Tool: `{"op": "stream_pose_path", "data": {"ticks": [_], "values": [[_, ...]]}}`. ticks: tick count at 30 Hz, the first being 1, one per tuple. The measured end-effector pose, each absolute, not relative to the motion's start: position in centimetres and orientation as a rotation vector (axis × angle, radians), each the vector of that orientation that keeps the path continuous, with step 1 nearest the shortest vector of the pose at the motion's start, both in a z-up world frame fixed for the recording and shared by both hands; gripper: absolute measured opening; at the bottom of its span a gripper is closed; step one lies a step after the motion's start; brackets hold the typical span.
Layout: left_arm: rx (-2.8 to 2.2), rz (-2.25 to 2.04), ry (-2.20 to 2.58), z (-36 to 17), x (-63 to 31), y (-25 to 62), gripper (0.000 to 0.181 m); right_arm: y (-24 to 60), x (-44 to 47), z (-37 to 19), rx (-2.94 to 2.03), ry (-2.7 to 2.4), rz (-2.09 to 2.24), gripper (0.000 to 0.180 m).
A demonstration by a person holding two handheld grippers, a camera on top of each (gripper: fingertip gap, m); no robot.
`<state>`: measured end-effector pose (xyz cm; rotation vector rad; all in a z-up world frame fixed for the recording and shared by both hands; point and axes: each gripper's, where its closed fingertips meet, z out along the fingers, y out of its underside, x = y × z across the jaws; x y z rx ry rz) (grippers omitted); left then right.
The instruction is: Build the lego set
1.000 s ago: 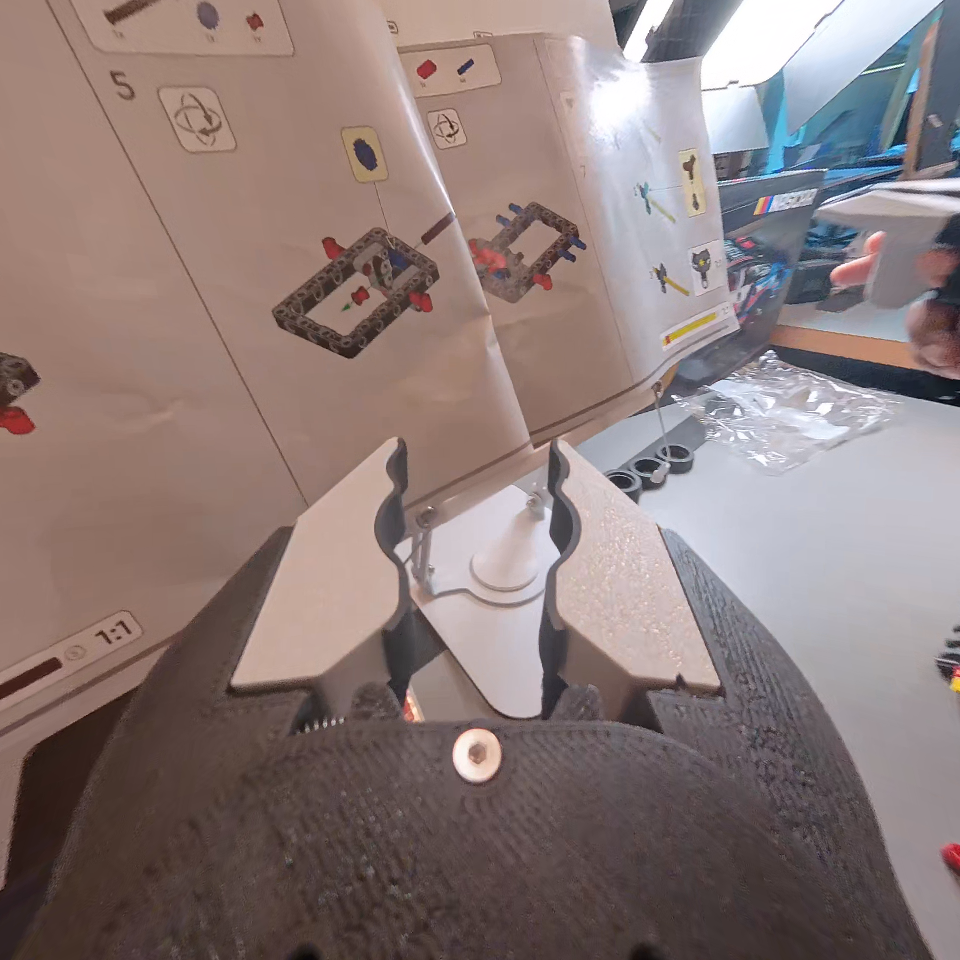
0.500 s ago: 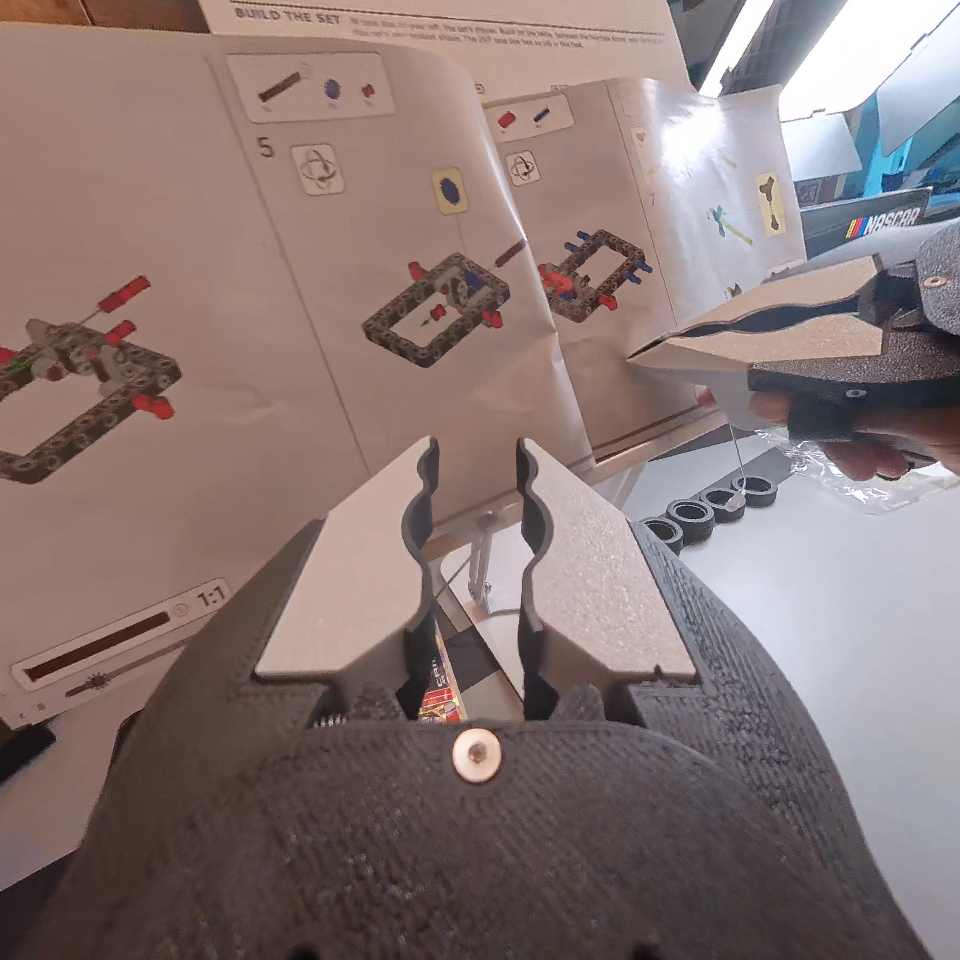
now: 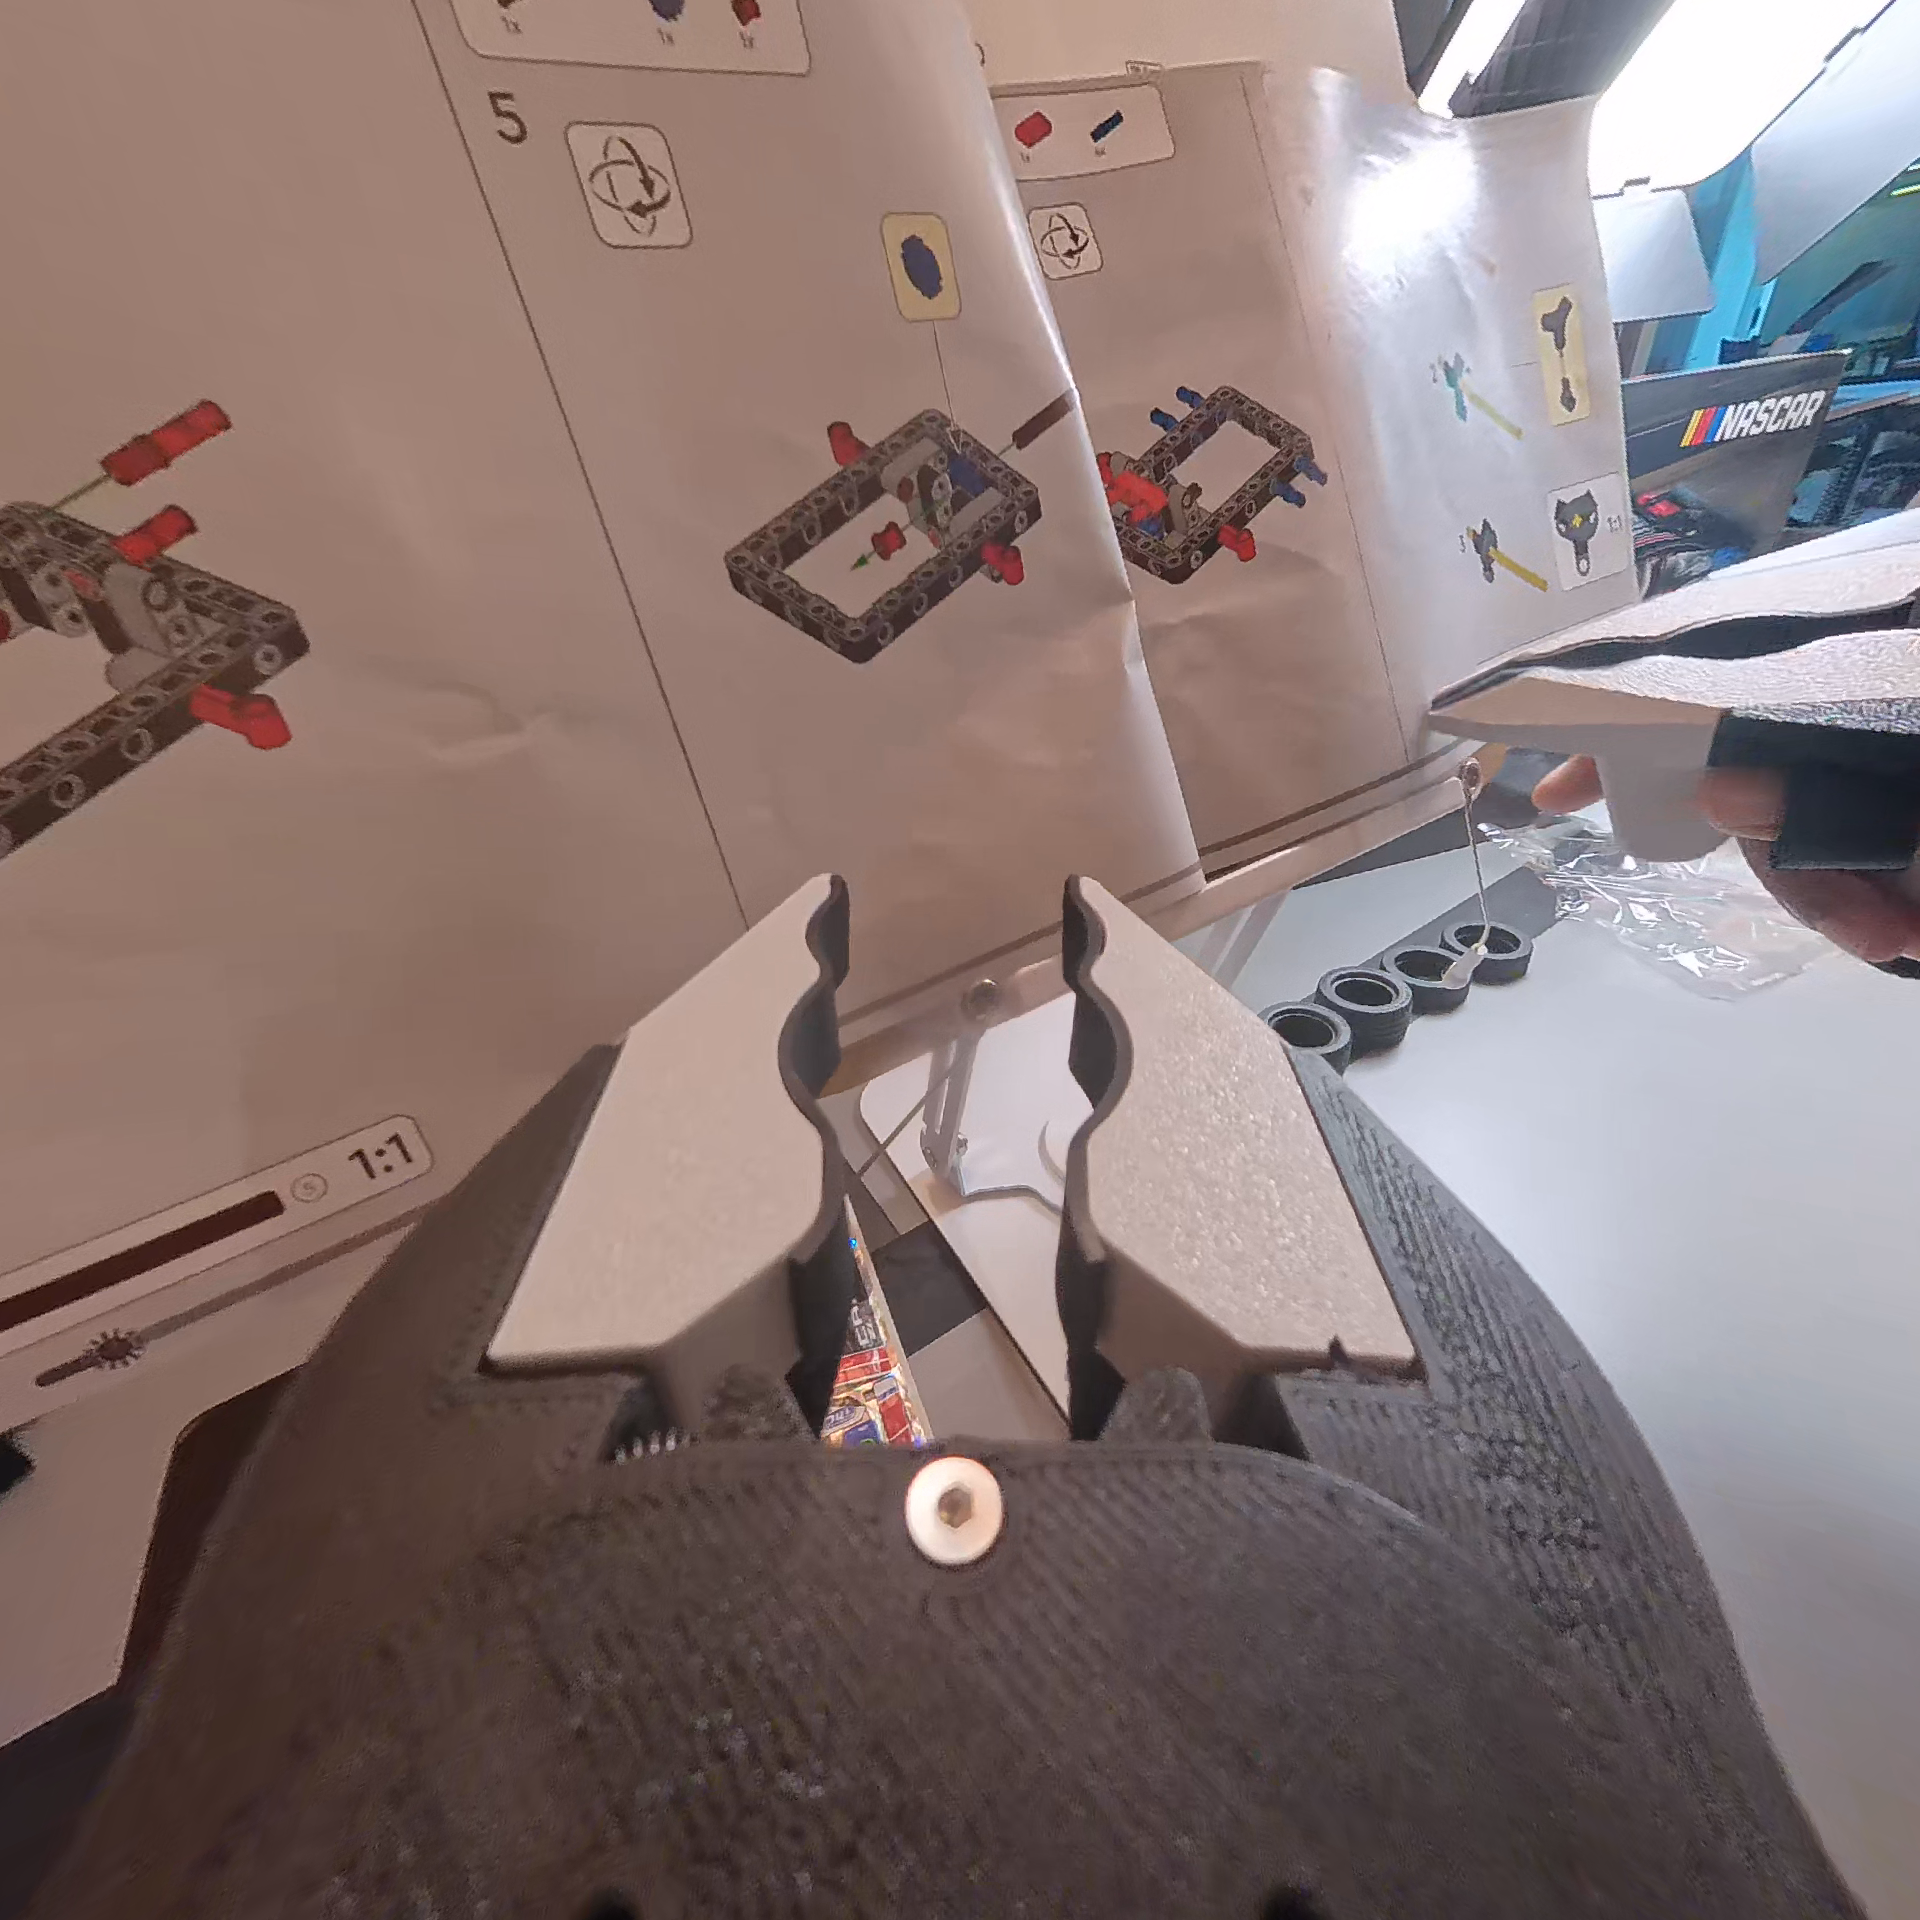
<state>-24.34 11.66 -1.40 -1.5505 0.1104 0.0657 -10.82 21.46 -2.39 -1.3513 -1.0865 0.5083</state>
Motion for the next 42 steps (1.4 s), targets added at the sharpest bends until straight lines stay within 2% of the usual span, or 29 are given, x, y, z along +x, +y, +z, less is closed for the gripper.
{"op": "stream_pose_path", "data": {"ticks": [5,8,11,14,20,42], "values": [[-1.544,0.054,0.103,-1.5,-24.4,11.7,0.039,19.0,-7.8,-2.8,-1.300,-1.102,0.666,0.020],[-1.514,0.067,0.093,-1.1,-24.6,11.6,0.030,16.5,-5.4,-3.2,-1.245,-1.125,0.752,0.036],[-1.503,0.084,0.096,-0.8,-24.7,11.7,0.018,14.2,-3.2,-4.5,-1.235,-1.162,0.805,0.040],[-1.495,0.093,0.104,-0.6,-24.4,12.0,0.001,12.6,-1.2,-5.4,-1.227,-1.167,0.835,0.033],[-1.481,0.114,0.103,-0.1,-23.6,12.0,0.000,12.3,1.5,-5.1,-1.227,-1.011,0.945,0.000],[-1.464,0.128,0.100,-0.3,-23.9,12.9,0.000,11.4,0.7,-7.4,-1.188,-1.067,0.909,0.002]]}}
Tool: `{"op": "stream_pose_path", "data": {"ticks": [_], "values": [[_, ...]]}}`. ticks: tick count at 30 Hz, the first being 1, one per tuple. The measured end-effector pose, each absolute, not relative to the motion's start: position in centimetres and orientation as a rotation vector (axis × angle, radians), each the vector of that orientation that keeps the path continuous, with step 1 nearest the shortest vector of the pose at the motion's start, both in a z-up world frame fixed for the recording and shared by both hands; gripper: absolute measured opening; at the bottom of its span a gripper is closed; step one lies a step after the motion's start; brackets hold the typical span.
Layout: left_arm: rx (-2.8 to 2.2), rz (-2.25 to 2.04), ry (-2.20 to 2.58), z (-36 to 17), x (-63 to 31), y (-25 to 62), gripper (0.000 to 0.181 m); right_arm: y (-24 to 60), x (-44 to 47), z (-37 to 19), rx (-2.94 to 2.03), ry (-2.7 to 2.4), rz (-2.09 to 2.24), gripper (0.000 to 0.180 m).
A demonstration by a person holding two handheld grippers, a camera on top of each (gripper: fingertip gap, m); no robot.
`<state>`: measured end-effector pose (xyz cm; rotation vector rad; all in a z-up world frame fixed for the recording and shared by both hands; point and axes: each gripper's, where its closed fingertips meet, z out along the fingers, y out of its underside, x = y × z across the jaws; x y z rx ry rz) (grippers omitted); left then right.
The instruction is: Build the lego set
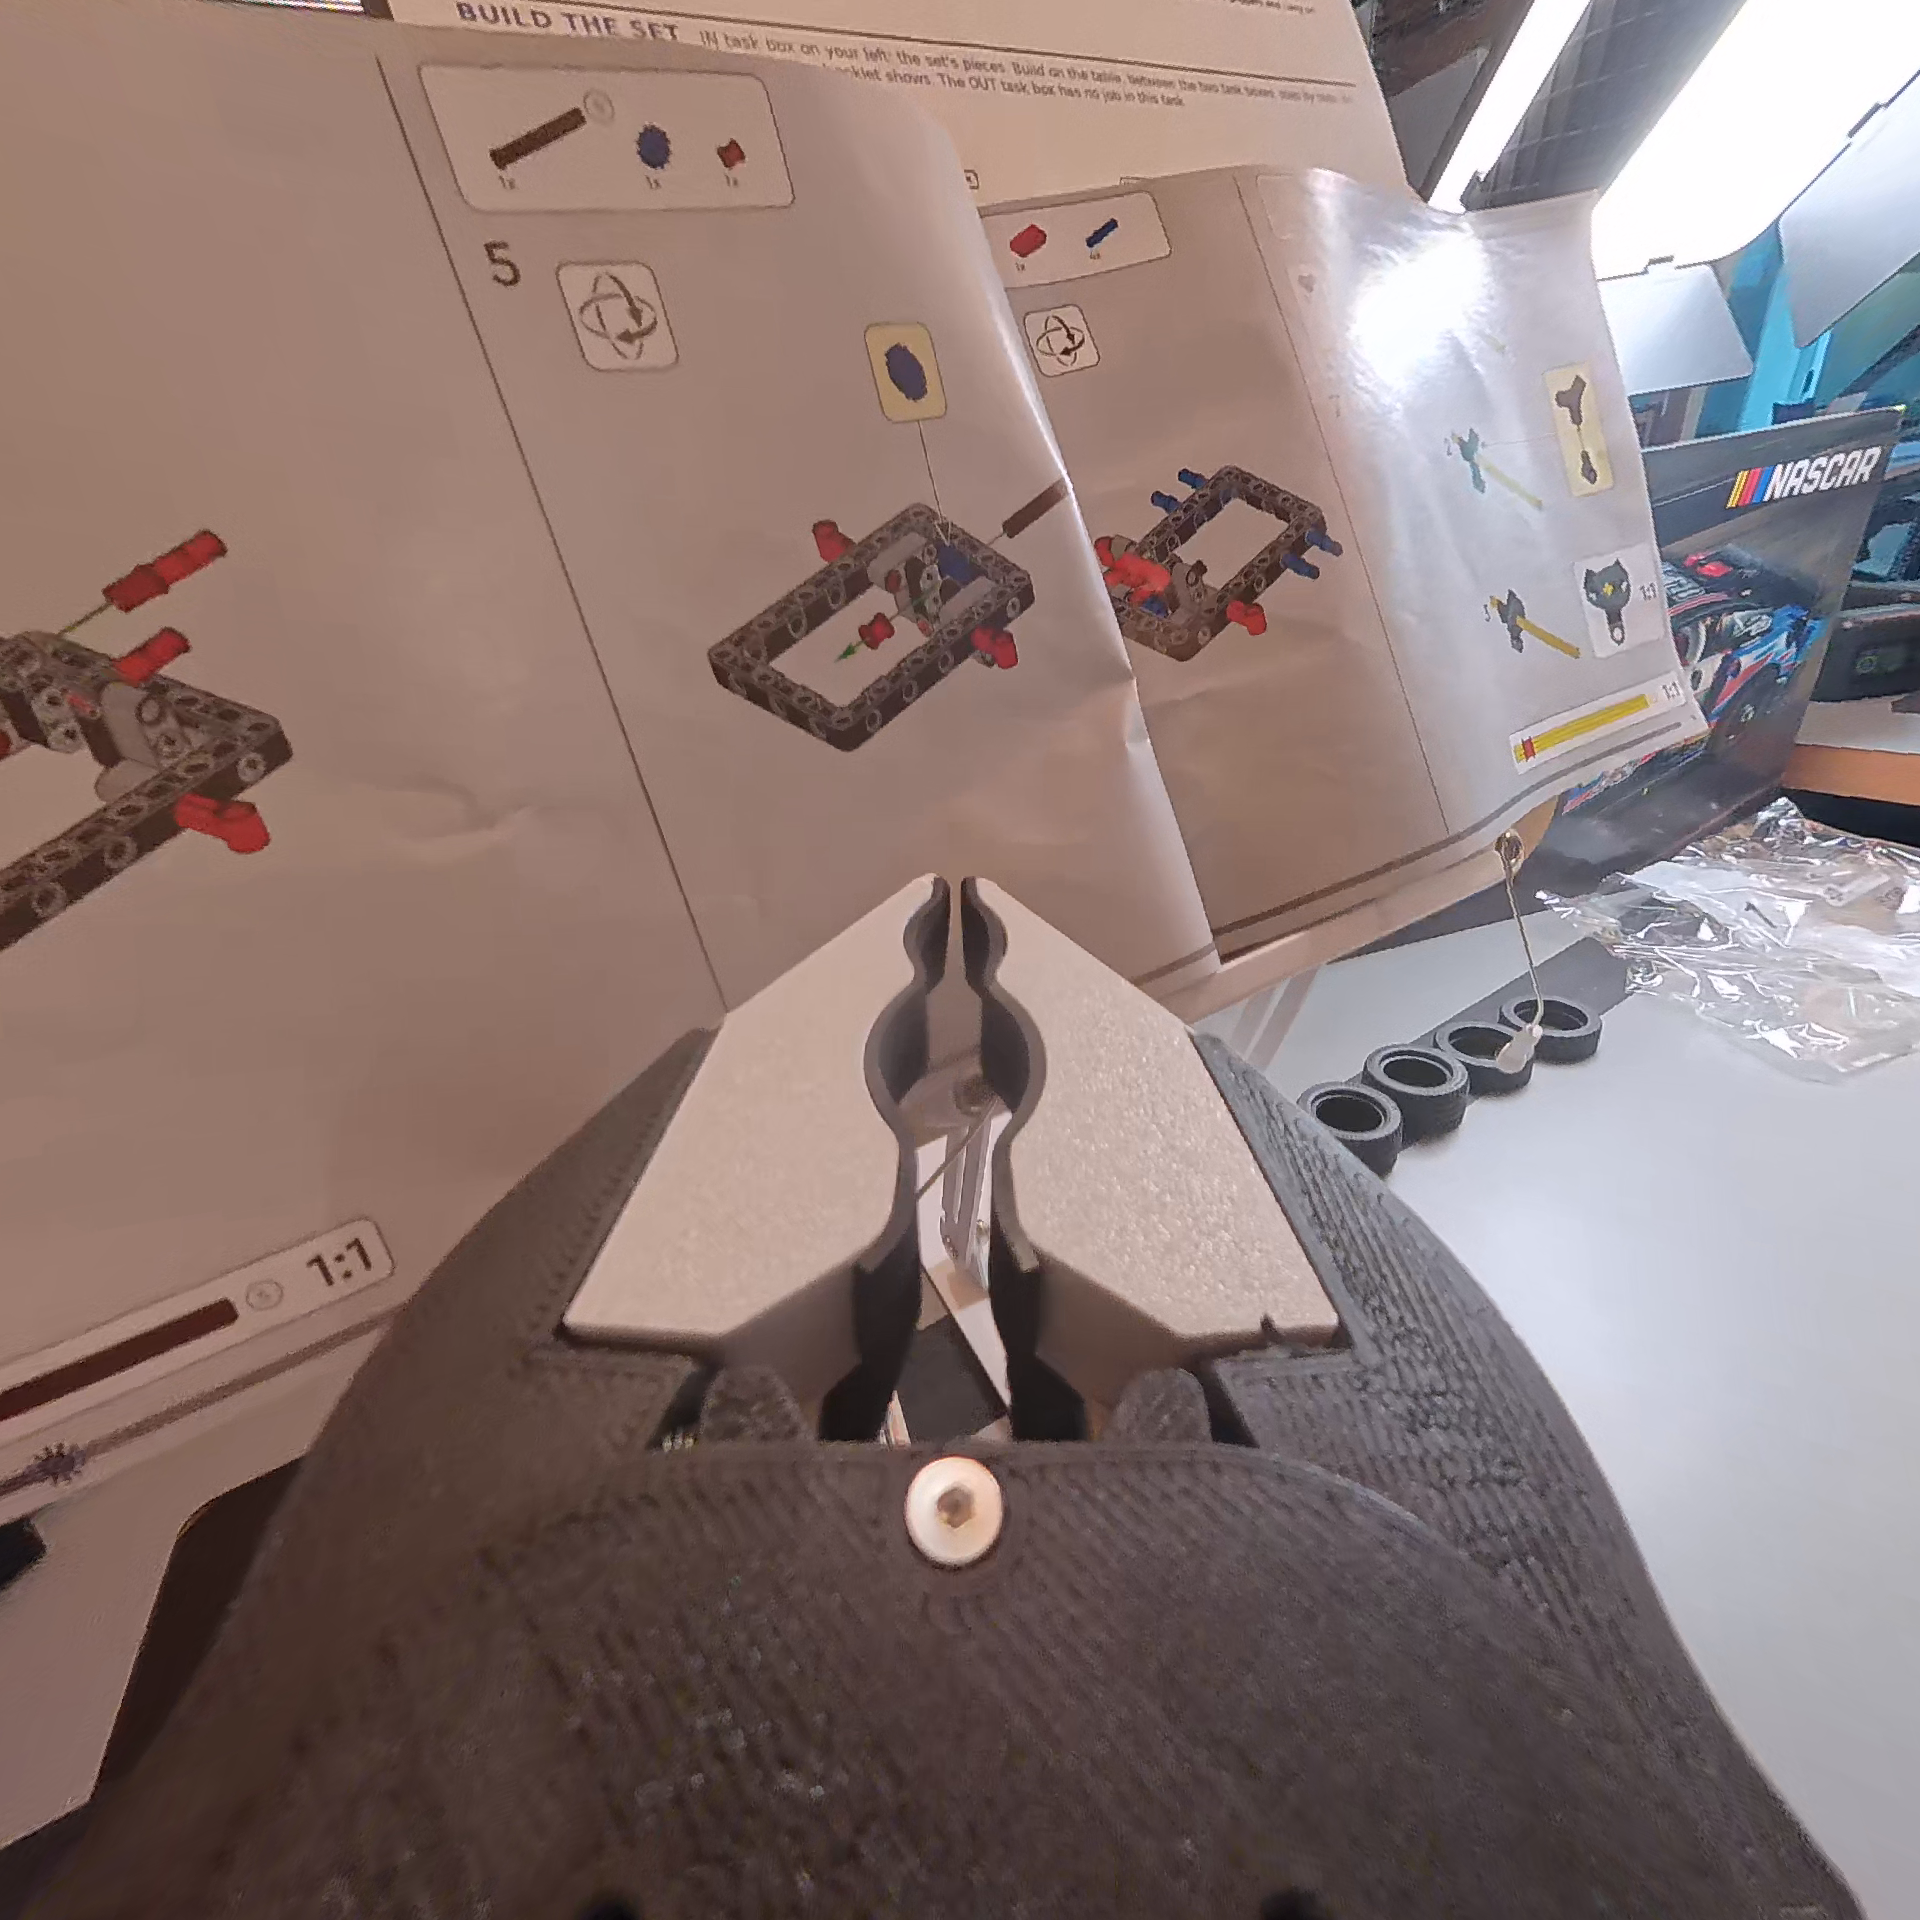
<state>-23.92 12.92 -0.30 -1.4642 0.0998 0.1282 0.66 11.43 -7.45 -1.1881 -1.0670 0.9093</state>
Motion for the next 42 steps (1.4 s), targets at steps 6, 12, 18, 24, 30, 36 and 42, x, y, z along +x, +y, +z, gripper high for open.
{"op": "stream_pose_path", "data": {"ticks": [6,12,18,24,30,36,42], "values": [[-1.417,0.112,0.065,1.9,-24.4,13.9,0.002,11.3,0.7,-7.7,-1.194,-1.079,0.915,0.003],[-1.392,0.086,0.039,2.9,-24.6,15.0,0.001,11.3,0.9,-7.7,-1.192,-1.087,0.911,0.003],[-1.380,0.084,0.038,3.4,-24.5,15.5,0.002,11.3,0.7,-8.3,-1.213,-1.093,0.932,0.003],[-1.370,0.078,0.050,3.7,-24.0,16.2,0.004,11.1,0.7,-8.2,-1.206,-1.099,0.932,0.003],[-1.367,0.086,0.067,3.7,-23.5,17.0,0.006,10.9,0.6,-8.4,-1.213,-1.109,0.939,0.003],[-1.371,0.094,0.087,3.5,-22.9,17.3,0.009,10.7,0.4,-8.6,-1.217,-1.116,0.945,0.003],[-1.372,0.090,0.160,3.6,-20.5,17.6,0.010,10.6,0.4,-8.5,-1.211,-1.114,0.945,0.003]]}}
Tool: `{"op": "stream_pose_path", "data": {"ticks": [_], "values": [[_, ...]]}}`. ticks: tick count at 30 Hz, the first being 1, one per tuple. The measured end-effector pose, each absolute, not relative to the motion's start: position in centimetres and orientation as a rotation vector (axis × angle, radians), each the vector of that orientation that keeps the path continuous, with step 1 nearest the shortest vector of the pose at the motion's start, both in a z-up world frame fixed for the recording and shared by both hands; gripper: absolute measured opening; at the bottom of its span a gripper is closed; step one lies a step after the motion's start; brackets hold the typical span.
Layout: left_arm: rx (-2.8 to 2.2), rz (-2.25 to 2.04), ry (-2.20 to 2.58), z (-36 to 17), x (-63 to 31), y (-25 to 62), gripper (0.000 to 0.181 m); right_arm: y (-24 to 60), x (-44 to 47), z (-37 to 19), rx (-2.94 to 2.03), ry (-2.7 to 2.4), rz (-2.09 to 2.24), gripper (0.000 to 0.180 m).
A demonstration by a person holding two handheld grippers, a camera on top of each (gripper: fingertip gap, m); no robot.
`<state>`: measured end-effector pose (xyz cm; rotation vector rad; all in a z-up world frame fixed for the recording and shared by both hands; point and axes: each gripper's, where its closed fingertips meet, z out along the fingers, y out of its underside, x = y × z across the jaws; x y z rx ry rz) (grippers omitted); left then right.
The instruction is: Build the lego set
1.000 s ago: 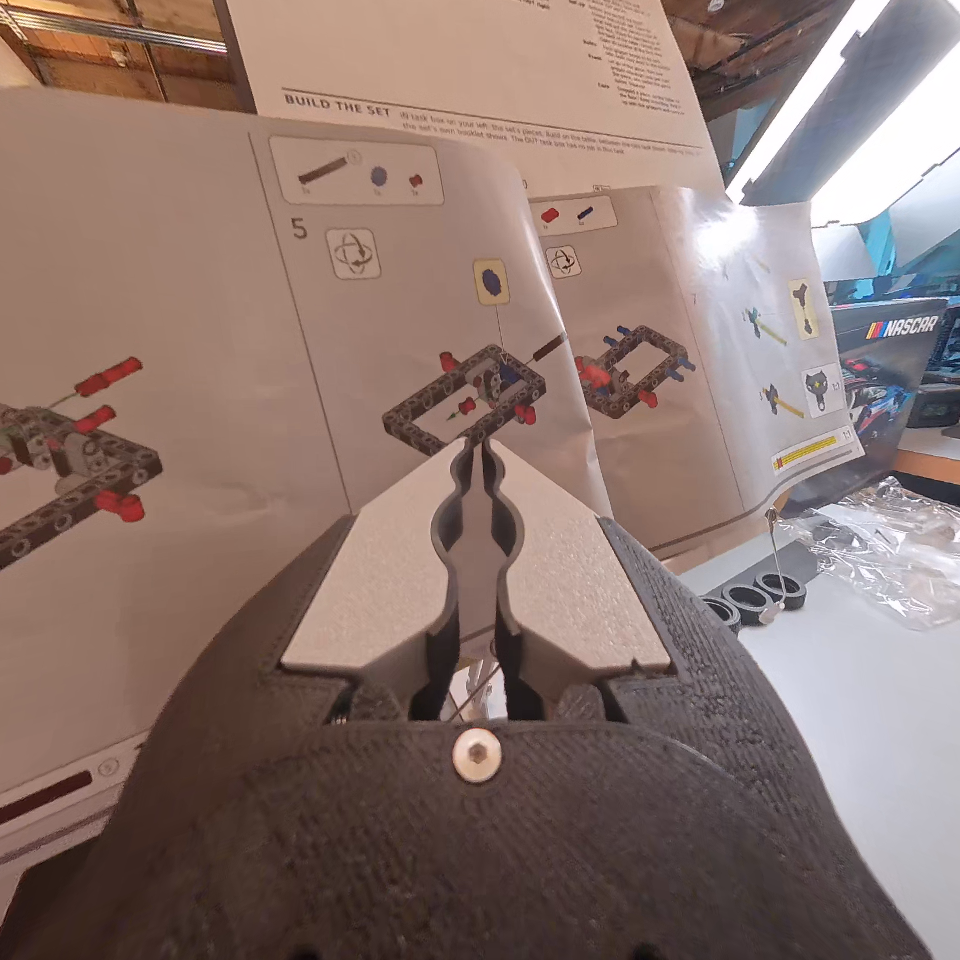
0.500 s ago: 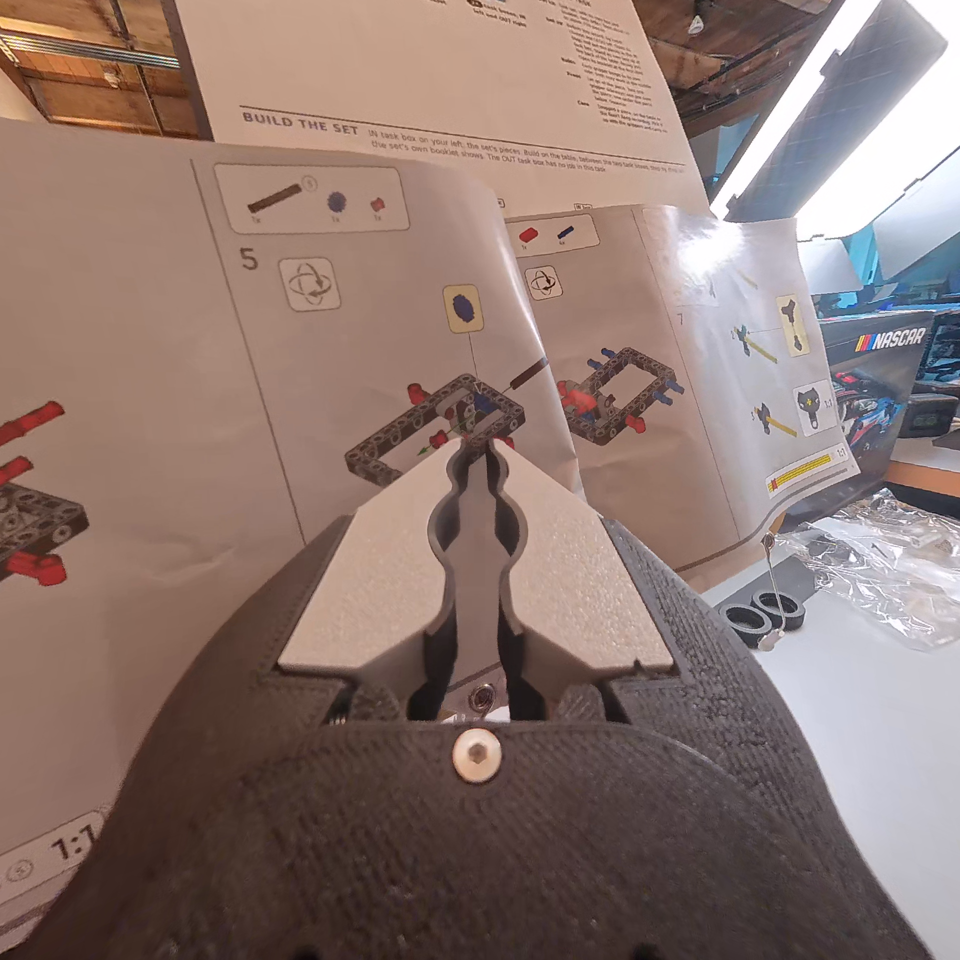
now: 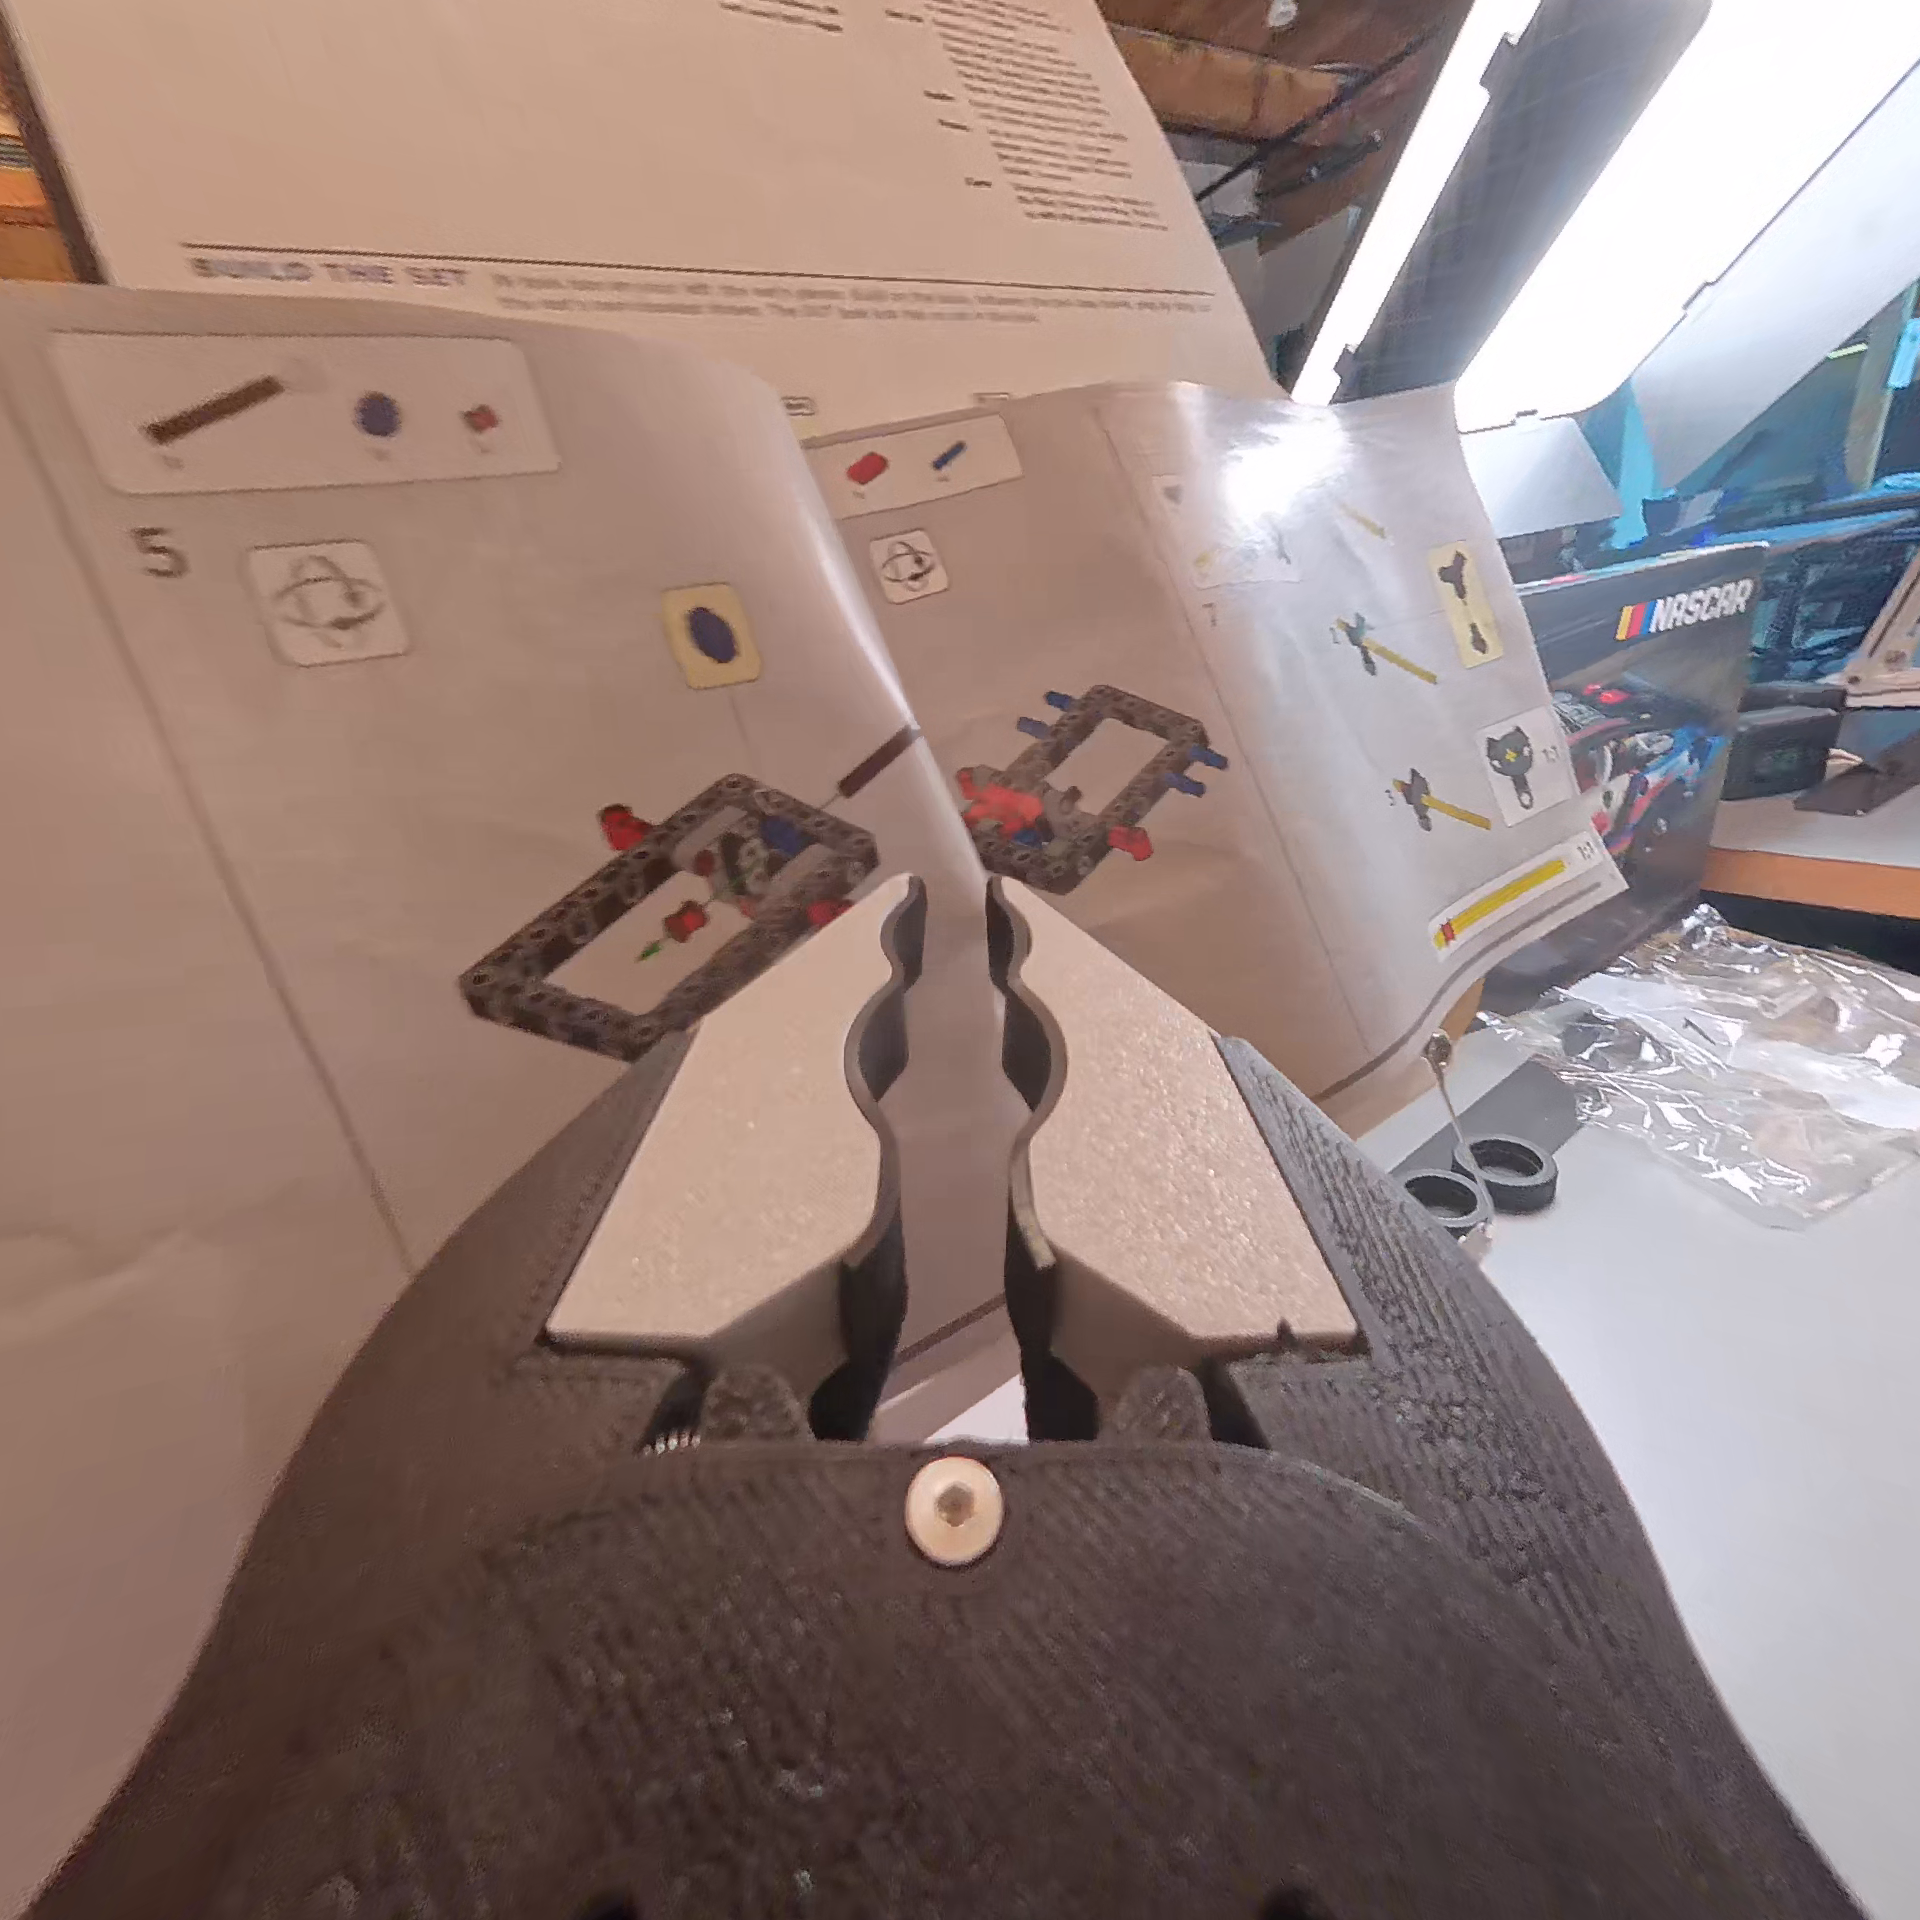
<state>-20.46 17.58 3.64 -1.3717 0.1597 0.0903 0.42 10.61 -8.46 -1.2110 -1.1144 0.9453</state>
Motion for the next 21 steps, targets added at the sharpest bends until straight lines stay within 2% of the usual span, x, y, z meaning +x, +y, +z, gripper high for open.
{"op": "stream_pose_path", "data": {"ticks": [11,16,21], "values": [[-1.412,0.080,0.236,2.7,-17.8,18.7,0.009,10.6,0.4,-8.7,-1.217,-1.118,0.952,0.003],[-1.453,-0.020,0.343,2.3,-15.8,16.9,0.014,10.5,0.6,-8.4,-1.203,-1.125,0.928,0.003],[-1.617,-0.136,0.645,-0.6,-12.0,12.3,0.026,10.8,1.2,-8.3,-1.223,-1.160,0.928,0.004]]}}
